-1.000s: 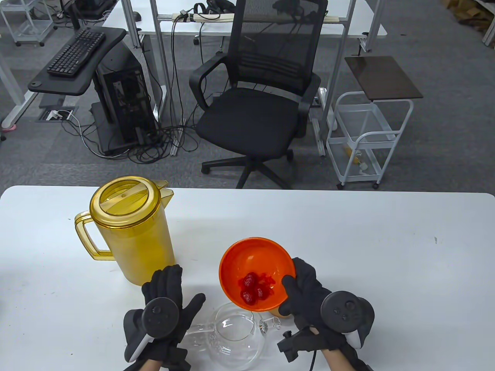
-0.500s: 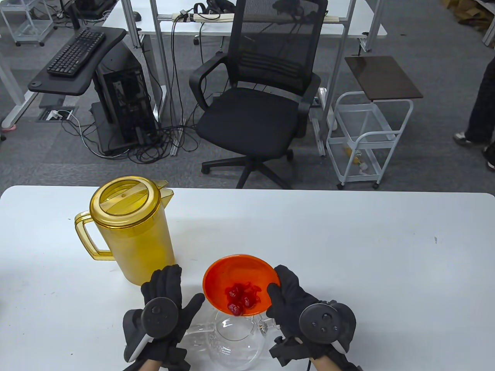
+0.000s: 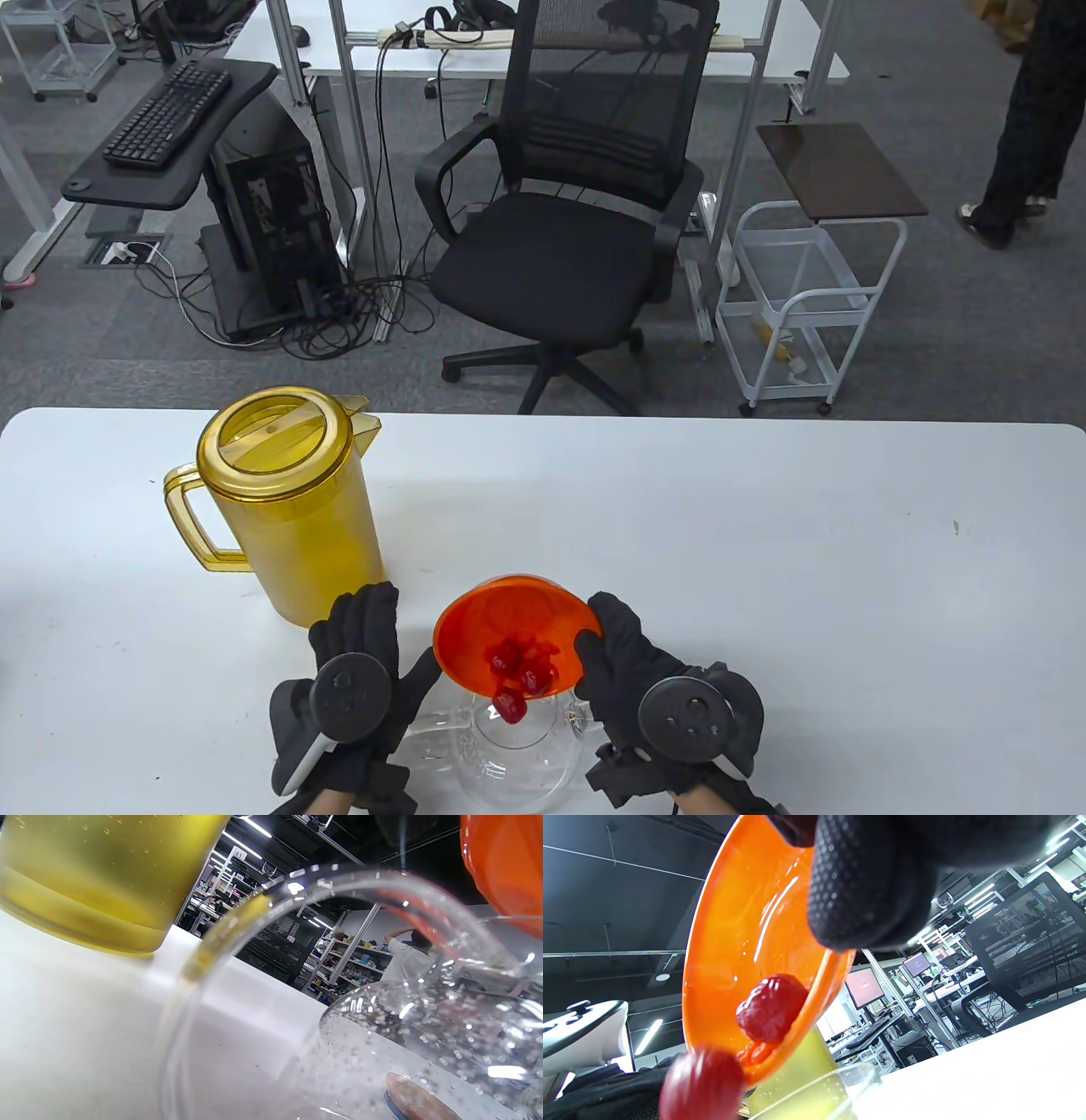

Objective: Make wolfberry and red date tea

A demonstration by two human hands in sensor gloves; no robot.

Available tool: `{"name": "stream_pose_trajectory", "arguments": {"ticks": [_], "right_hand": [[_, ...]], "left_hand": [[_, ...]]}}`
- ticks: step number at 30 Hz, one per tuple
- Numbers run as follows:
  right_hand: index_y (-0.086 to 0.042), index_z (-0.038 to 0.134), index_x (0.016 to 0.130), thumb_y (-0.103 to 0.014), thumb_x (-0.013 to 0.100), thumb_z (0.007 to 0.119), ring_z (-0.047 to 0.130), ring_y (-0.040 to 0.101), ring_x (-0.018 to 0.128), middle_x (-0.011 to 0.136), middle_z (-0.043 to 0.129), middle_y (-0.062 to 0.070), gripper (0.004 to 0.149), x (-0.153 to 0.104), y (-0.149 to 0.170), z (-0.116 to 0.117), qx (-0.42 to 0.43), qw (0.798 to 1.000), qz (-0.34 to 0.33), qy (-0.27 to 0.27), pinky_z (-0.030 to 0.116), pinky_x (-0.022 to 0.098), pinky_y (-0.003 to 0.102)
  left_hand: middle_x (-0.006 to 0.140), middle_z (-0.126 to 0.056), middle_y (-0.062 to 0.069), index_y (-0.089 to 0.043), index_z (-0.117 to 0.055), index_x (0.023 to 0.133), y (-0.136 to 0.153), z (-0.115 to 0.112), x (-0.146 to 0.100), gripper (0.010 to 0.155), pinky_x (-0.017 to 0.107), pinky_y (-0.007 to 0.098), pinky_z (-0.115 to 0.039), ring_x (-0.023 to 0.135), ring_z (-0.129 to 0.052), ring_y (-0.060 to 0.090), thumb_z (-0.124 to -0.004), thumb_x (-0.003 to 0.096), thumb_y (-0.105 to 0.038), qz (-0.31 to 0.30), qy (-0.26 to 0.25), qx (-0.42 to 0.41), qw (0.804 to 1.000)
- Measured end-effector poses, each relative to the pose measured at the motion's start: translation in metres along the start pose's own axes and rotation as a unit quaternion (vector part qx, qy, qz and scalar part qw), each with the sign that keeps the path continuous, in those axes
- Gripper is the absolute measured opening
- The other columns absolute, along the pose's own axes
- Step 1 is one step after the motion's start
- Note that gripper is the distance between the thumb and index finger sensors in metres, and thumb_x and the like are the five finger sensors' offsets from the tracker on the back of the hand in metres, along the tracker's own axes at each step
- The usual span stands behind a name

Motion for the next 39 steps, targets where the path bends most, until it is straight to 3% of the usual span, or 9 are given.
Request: {"name": "stream_pose_trajectory", "arguments": {"ticks": [39], "right_hand": [[0.012, 0.052, 0.088, -0.015, 0.055, 0.070, 0.107, 0.019, 0.030, 0.066, 0.084, 0.027, 0.047, -0.0020, -0.0033, -0.0001, 0.006, 0.999, -0.025, 0.022, 0.092, 0.026, 0.034]], "left_hand": [[0.125, -0.030, 0.017, -0.013, -0.019, 0.118, -0.0001, 0.0004, -0.0008, 0.089, 0.079, 0.057, -0.016, 0.114, -0.026, 0.048, -0.062, 0.0572, -0.061, 0.002, 0.004, 0.002, 1.000]]}}
Point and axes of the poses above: the tracker on the back of each hand, its own y axis roughly to the little-finger side, its own x axis roughly from the wrist to the fingertips, z = x × y, the point moved 1 cm from there along x, roughly from the wrist to the fingertips
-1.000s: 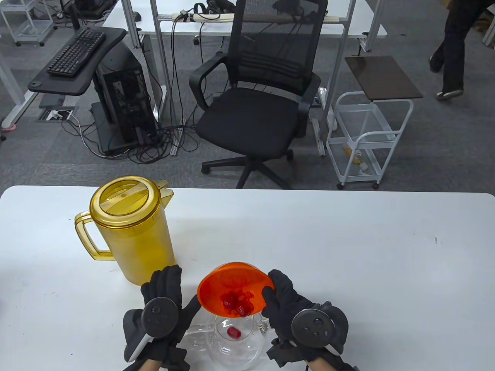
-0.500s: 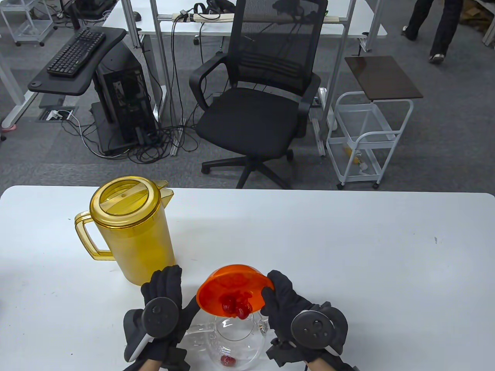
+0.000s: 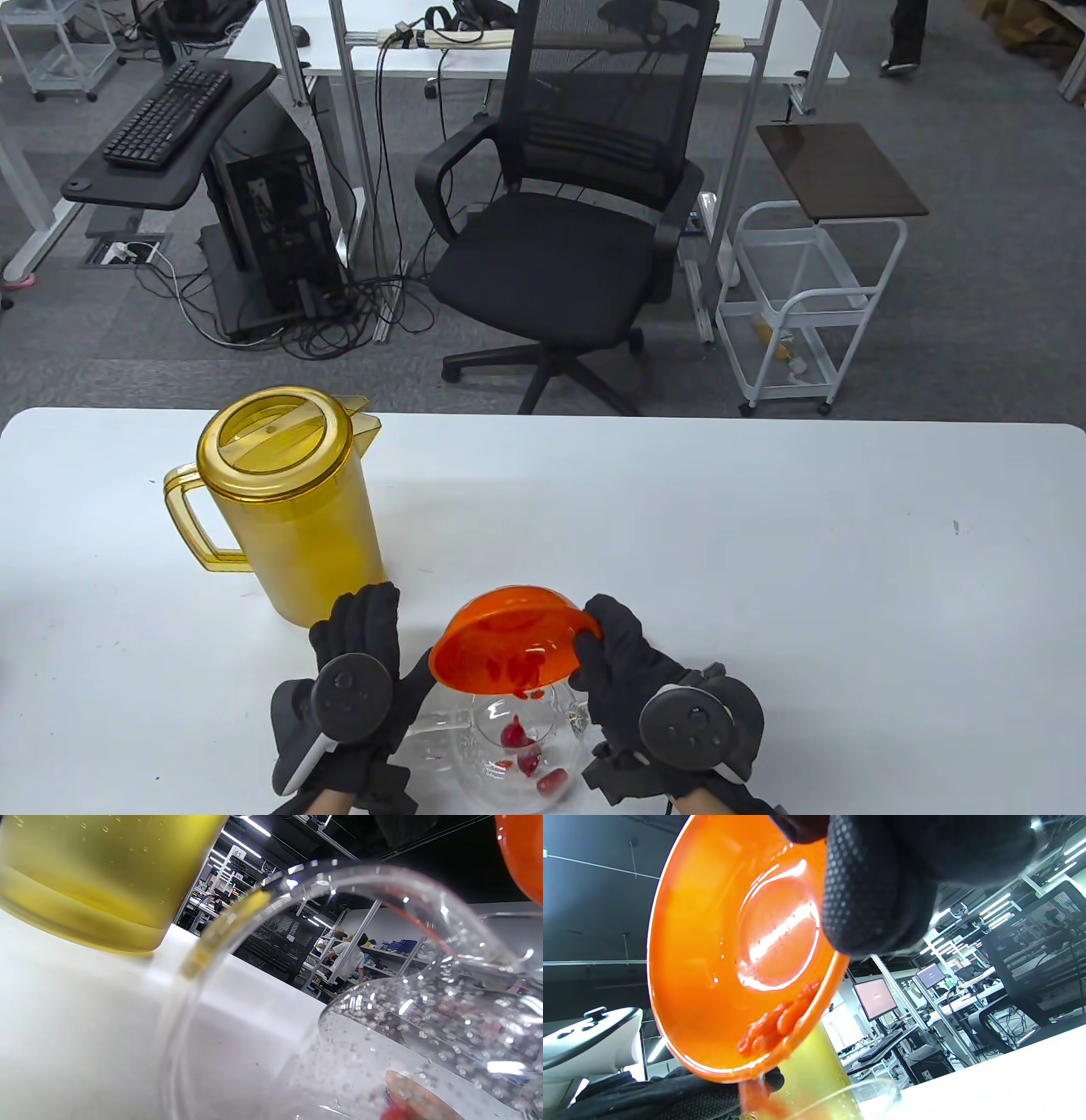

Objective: Make wolfberry and red date tea

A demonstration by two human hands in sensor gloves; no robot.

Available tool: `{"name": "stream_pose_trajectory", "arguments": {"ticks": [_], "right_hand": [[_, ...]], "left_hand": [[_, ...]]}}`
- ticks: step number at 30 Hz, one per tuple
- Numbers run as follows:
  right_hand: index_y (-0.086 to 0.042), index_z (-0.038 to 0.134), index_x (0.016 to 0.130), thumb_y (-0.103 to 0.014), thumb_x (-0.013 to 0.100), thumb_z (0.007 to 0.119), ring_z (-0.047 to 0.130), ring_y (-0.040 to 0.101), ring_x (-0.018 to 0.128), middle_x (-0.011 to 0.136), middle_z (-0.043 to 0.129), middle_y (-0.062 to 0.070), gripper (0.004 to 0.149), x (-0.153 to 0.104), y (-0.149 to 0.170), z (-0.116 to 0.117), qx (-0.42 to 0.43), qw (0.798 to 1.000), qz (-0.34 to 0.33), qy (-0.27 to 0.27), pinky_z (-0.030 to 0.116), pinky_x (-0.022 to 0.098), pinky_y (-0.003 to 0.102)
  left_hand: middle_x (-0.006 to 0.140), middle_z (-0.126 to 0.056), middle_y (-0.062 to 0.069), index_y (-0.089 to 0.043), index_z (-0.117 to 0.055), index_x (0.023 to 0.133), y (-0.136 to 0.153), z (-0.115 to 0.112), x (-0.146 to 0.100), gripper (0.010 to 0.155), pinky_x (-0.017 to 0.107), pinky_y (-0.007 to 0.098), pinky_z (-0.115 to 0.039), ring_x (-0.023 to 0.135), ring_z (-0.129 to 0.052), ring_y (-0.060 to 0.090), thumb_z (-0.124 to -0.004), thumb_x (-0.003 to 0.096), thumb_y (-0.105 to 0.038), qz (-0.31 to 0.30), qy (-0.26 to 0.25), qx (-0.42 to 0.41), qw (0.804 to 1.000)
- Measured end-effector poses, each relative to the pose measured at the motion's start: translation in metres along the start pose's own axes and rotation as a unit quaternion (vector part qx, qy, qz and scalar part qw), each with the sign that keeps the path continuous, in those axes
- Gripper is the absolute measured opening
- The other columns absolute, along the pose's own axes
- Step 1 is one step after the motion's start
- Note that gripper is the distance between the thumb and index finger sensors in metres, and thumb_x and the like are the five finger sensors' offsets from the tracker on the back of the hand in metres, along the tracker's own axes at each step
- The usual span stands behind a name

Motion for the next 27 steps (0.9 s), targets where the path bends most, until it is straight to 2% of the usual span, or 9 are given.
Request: {"name": "stream_pose_trajectory", "arguments": {"ticks": [17, 27], "right_hand": [[0.010, 0.052, 0.088, -0.016, 0.055, 0.070, 0.108, 0.020, 0.033, 0.069, 0.084, 0.026, 0.046, -0.0015, -0.0037, -0.0019, 0.003, 1.000, -0.023, 0.015, 0.092, 0.027, 0.035], [0.011, 0.052, 0.088, -0.016, 0.055, 0.070, 0.108, 0.020, 0.032, 0.068, 0.084, 0.026, 0.046, -0.0010, 0.0036, -0.0045, 0.010, 1.000, 0.004, 0.019, 0.092, 0.026, 0.035]], "left_hand": [[0.125, -0.030, 0.017, -0.013, -0.019, 0.118, -0.0001, -0.0001, 0.0000, 0.089, 0.079, 0.057, -0.016, 0.114, -0.026, 0.048, -0.062, 0.0572, -0.061, 0.000, 0.000, 0.001, 1.000], [0.125, -0.030, 0.017, -0.013, -0.019, 0.118, 0.0000, 0.0000, 0.0003, 0.089, 0.079, 0.057, -0.016, 0.114, -0.026, 0.048, -0.062, 0.0571, -0.061, -0.001, -0.002, 0.000, 1.000]]}}
Point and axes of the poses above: the tracker on the back of each hand, its own y axis roughly to the little-finger side, its own x axis roughly from the wrist to the fingertips, z = x × y, the point moved 1 cm from there along x, roughly from the wrist to the fingertips
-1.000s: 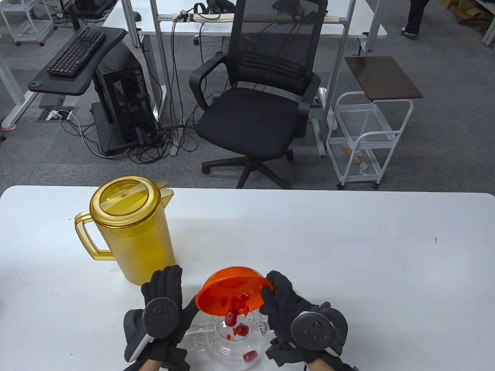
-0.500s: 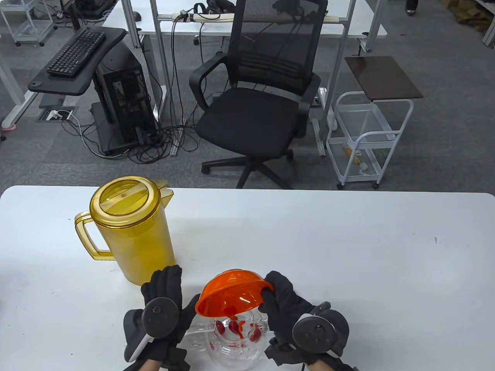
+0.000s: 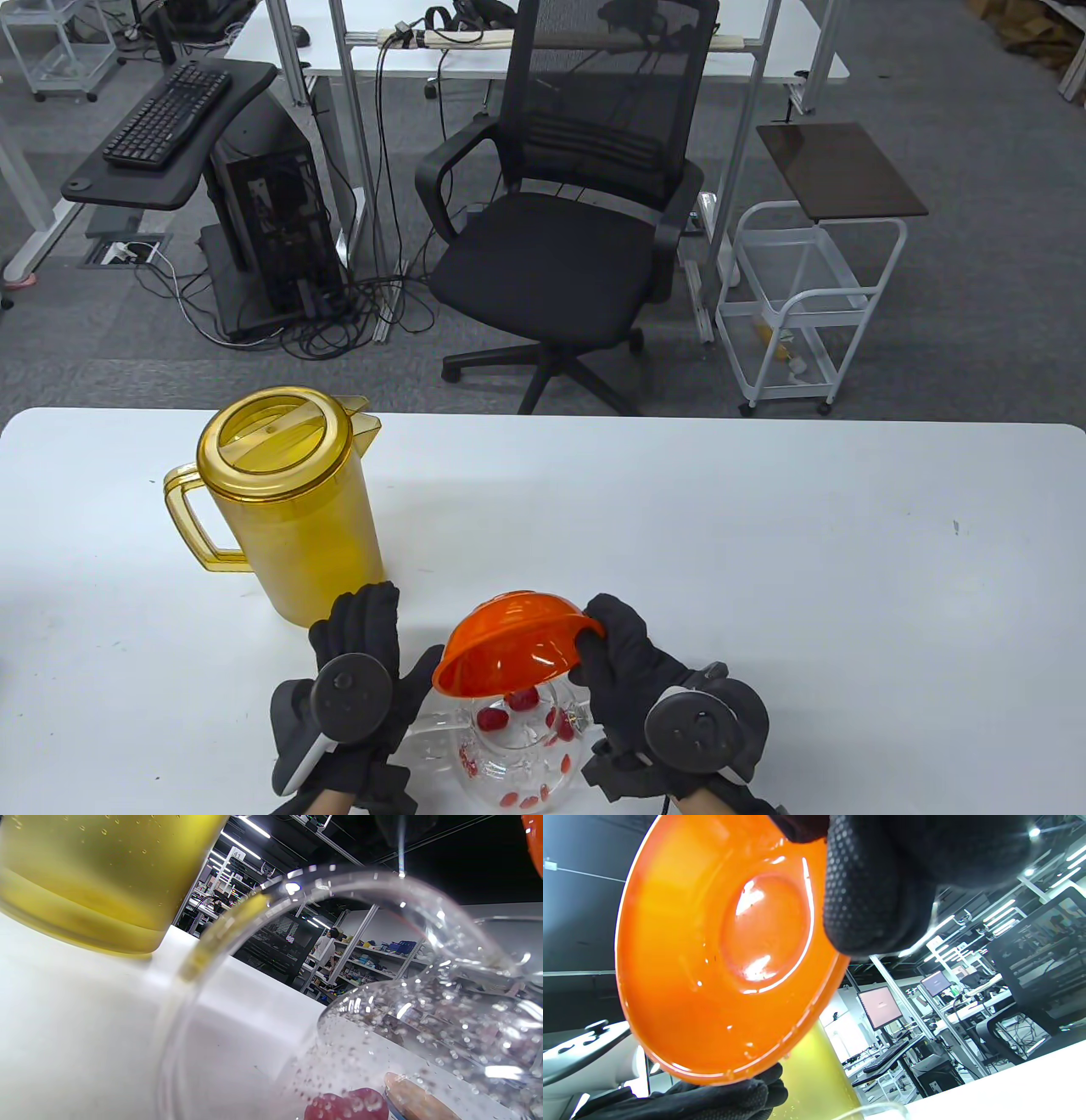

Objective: Make wolfberry and red date tea

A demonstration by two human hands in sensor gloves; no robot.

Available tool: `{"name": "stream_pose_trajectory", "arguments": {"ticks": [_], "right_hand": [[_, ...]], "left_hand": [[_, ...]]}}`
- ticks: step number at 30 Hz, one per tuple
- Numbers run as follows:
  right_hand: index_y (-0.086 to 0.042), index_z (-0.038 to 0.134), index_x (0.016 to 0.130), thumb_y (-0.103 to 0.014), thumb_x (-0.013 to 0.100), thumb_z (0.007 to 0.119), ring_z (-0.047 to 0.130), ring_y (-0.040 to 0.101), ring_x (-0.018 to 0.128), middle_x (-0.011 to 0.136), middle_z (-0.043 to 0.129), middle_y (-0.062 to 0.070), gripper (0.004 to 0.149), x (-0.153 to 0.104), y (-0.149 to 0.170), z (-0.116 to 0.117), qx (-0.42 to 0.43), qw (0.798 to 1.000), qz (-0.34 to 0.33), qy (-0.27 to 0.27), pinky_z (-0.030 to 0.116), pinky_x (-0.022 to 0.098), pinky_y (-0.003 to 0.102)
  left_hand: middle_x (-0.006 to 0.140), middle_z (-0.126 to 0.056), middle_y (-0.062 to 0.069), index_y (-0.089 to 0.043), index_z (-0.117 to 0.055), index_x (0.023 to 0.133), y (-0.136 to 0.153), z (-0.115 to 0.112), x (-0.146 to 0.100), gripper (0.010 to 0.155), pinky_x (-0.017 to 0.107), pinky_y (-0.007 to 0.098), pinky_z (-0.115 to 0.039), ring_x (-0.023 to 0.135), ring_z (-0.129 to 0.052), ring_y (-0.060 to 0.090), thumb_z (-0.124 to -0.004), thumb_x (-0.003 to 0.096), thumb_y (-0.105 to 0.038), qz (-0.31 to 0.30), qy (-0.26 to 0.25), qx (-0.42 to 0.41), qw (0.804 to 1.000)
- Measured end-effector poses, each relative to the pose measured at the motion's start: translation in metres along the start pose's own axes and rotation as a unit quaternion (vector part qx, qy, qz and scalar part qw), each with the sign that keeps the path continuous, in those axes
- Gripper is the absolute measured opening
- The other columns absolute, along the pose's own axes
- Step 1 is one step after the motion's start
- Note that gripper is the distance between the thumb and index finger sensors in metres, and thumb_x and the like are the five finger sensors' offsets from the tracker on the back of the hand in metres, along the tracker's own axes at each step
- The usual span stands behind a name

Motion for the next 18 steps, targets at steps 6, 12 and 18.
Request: {"name": "stream_pose_trajectory", "arguments": {"ticks": [6, 12, 18], "right_hand": [[0.011, 0.053, 0.087, -0.016, 0.055, 0.070, 0.108, 0.019, 0.030, 0.066, 0.085, 0.026, 0.046, 0.001, 0.017, -0.008, 0.018, 0.998, 0.054, 0.021, 0.093, 0.024, 0.034], [0.013, 0.054, 0.086, -0.015, 0.055, 0.071, 0.107, 0.018, 0.027, 0.064, 0.085, 0.028, 0.046, 0.001, 0.046, -0.025, 0.021, 0.988, 0.141, 0.050, 0.092, 0.022, 0.034], [0.016, 0.054, 0.086, -0.015, 0.054, 0.072, 0.106, 0.016, 0.024, 0.060, 0.086, 0.029, 0.048, -0.007, 0.087, -0.044, 0.031, 0.965, 0.246, 0.081, 0.091, 0.019, 0.032]], "left_hand": [[0.125, -0.030, 0.018, -0.013, -0.019, 0.118, 0.001, 0.000, 0.000, 0.089, 0.079, 0.057, -0.016, 0.114, -0.026, 0.048, -0.062, 0.0572, -0.061, 0.001, -0.001, -0.001, 1.000], [0.125, -0.030, 0.017, -0.013, -0.019, 0.118, 0.001, 0.000, 0.000, 0.089, 0.079, 0.057, -0.016, 0.114, -0.026, 0.048, -0.062, 0.0572, -0.061, 0.001, -0.002, -0.003, 1.000], [0.125, -0.030, 0.017, -0.013, -0.019, 0.118, 0.001, 0.000, 0.000, 0.089, 0.079, 0.057, -0.016, 0.114, -0.026, 0.048, -0.062, 0.0572, -0.061, 0.000, -0.001, -0.003, 1.000]]}}
Point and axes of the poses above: the tracker on the back of each hand, its own y axis roughly to the little-finger side, its own x axis roughly from the wrist to the fingertips, z = x × y, the point moved 1 cm from there along x, roughly from the wrist to the fingertips
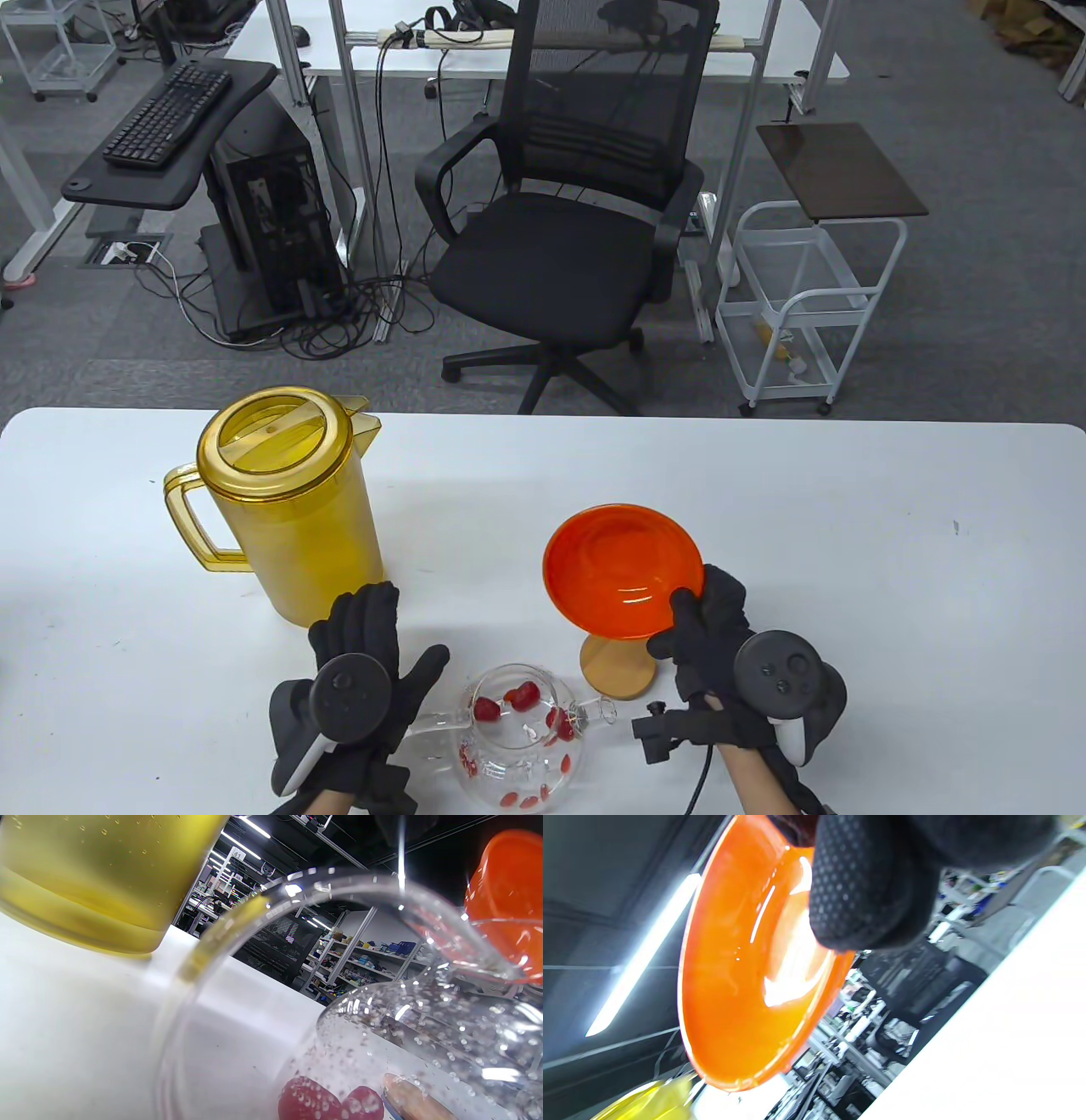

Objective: Make wolfberry and red date tea

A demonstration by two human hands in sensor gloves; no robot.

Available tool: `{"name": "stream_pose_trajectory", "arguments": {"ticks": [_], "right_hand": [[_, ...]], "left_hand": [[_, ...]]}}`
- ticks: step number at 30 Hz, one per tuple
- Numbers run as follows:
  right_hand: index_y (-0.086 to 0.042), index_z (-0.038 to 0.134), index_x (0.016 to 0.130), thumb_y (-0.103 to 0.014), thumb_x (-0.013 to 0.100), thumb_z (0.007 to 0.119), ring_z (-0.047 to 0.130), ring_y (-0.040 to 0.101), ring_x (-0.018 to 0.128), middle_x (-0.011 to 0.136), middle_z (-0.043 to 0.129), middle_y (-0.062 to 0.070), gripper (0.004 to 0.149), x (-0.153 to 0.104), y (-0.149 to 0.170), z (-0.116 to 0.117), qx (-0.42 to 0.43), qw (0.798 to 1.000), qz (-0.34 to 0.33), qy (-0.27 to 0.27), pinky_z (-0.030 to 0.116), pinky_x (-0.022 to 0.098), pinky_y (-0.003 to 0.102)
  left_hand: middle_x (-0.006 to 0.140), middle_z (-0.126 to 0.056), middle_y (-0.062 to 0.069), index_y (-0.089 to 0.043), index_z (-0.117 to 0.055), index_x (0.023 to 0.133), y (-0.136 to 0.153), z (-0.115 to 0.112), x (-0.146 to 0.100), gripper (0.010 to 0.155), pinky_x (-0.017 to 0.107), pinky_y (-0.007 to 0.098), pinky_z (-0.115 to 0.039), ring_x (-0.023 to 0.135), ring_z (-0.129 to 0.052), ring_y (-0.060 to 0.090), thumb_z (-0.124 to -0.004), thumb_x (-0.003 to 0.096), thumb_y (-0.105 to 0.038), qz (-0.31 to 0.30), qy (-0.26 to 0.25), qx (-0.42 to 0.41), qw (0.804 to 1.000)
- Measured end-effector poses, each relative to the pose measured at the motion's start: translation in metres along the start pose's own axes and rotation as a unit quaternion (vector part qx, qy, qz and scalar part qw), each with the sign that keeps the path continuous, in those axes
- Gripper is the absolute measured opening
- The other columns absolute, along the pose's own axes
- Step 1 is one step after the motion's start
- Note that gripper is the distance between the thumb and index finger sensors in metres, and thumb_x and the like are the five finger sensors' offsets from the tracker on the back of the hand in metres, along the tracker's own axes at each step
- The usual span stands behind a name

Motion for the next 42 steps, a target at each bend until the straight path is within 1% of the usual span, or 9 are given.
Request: {"name": "stream_pose_trajectory", "arguments": {"ticks": [3, 7, 12, 17, 27, 37, 40, 42], "right_hand": [[0.018, 0.056, 0.085, -0.015, 0.054, 0.073, 0.105, 0.015, 0.021, 0.057, 0.086, 0.030, 0.048, 0.005, 0.021, -0.012, 0.007, 0.998, 0.055, 0.016, 0.090, 0.017, 0.031], [0.019, 0.058, 0.084, -0.015, 0.053, 0.074, 0.104, 0.013, 0.019, 0.054, 0.087, 0.031, 0.049, 0.007, 0.048, -0.024, -0.006, 0.993, 0.115, 0.033, 0.090, 0.015, 0.029], [0.019, 0.058, 0.084, -0.015, 0.053, 0.074, 0.103, 0.012, 0.018, 0.053, 0.087, 0.030, 0.049, 0.006, 0.074, -0.035, -0.034, 0.984, 0.169, 0.045, 0.089, 0.014, 0.029], [0.019, 0.059, 0.084, -0.016, 0.053, 0.074, 0.102, 0.013, 0.017, 0.052, 0.087, 0.030, 0.049, 0.003, 0.093, -0.043, -0.049, 0.974, 0.214, 0.050, 0.088, 0.014, 0.029], [0.020, 0.060, 0.083, -0.017, 0.052, 0.074, 0.101, 0.014, 0.016, 0.050, 0.089, 0.029, 0.050, -0.004, 0.118, -0.051, -0.068, 0.957, 0.277, 0.043, 0.087, 0.013, 0.030], [0.022, 0.061, 0.082, -0.017, 0.051, 0.075, 0.102, 0.015, 0.017, 0.048, 0.090, 0.028, 0.051, -0.007, 0.128, -0.050, -0.102, 0.942, 0.319, 0.012, 0.087, 0.013, 0.031], [0.022, 0.061, 0.082, -0.017, 0.052, 0.075, 0.103, 0.016, 0.017, 0.048, 0.091, 0.028, 0.051, -0.008, 0.131, -0.052, -0.104, 0.938, 0.331, 0.008, 0.087, 0.014, 0.032], [0.021, 0.061, 0.084, -0.017, 0.052, 0.075, 0.103, 0.016, 0.018, 0.049, 0.091, 0.027, 0.052, -0.009, 0.133, -0.052, -0.113, 0.931, 0.347, -0.001, 0.087, 0.014, 0.032]], "left_hand": [[0.125, -0.030, 0.017, -0.013, -0.019, 0.118, 0.000, 0.000, 0.000, 0.089, 0.079, 0.057, -0.016, 0.114, -0.026, 0.048, -0.062, 0.0572, -0.061, 0.000, 0.000, 0.000, 1.000], [0.125, -0.030, 0.017, -0.013, -0.019, 0.118, 0.000, 0.000, 0.000, 0.089, 0.079, 0.057, -0.016, 0.114, -0.026, 0.048, -0.062, 0.0572, -0.061, 0.000, 0.000, 0.000, 1.000], [0.125, -0.030, 0.018, -0.013, -0.019, 0.118, 0.000, 0.000, 0.000, 0.089, 0.079, 0.057, -0.016, 0.114, -0.026, 0.048, -0.062, 0.0572, -0.061, 0.001, -0.001, 0.001, 1.000], [0.125, -0.030, 0.017, -0.013, -0.019, 0.118, 0.001, 0.000, 0.000, 0.089, 0.079, 0.057, -0.016, 0.114, -0.026, 0.048, -0.062, 0.0572, -0.061, 0.002, 0.000, 0.001, 1.000], [0.125, -0.030, 0.018, -0.013, -0.019, 0.118, 0.001, 0.000, 0.000, 0.089, 0.079, 0.057, -0.016, 0.114, -0.026, 0.048, -0.062, 0.0572, -0.061, 0.003, 0.000, 0.001, 1.000], [0.125, -0.030, 0.017, -0.013, -0.019, 0.118, 0.001, 0.000, 0.000, 0.089, 0.079, 0.057, -0.016, 0.114, -0.026, 0.048, -0.062, 0.0572, -0.061, 0.003, 0.000, 0.000, 1.000], [0.125, -0.030, 0.017, -0.013, -0.019, 0.118, 0.001, 0.000, 0.000, 0.089, 0.079, 0.057, -0.016, 0.114, -0.026, 0.048, -0.062, 0.0572, -0.061, 0.003, 0.000, 0.000, 1.000], [0.125, -0.030, 0.017, -0.013, -0.019, 0.118, 0.001, 0.000, 0.000, 0.089, 0.079, 0.057, -0.016, 0.114, -0.026, 0.048, -0.062, 0.0572, -0.061, 0.003, 0.000, 0.000, 1.000]]}}
Point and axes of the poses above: the tracker on the back of each hand, its own y axis roughly to the little-finger side, its own x axis roughly from the wrist to the fingertips, z = x × y, the point moved 1 cm from there along x, roughly from the wrist to the fingertips
